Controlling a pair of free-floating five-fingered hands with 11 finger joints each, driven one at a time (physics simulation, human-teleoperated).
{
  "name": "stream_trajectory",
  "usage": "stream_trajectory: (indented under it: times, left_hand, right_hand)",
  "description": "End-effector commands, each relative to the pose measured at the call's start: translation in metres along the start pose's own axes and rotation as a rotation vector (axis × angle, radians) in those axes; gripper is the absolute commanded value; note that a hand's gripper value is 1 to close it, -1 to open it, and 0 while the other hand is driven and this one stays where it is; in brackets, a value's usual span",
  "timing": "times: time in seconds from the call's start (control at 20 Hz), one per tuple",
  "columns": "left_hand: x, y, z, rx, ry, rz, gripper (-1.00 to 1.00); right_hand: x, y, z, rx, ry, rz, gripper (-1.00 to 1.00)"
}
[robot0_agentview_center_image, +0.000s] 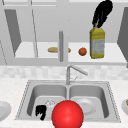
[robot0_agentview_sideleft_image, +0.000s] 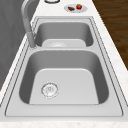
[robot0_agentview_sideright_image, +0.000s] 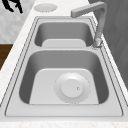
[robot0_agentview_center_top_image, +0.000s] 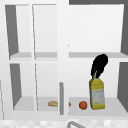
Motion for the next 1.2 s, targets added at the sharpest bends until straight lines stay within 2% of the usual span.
stream_trajectory:
  times: [0.0, 0.9, 1.15]
  left_hand:
    - [0.0, 0.0, 0.0, 0.0, 0.0, 0.0, 0.0]
    - [0.0, 0.0, 0.0, 0.0, 0.0, 0.0, 0.0]
    - [0.0, 0.0, 0.0, 0.0, 0.0, 0.0, 0.0]
  right_hand:
    - [-0.005, -0.011, -0.033, -0.047, 0.008, 0.004, 1.0]
    - [-0.023, -0.086, -0.157, -0.081, 0.022, 0.029, 1.0]
    - [-0.043, -0.087, -0.183, -0.127, 0.014, 0.034, 1.0]
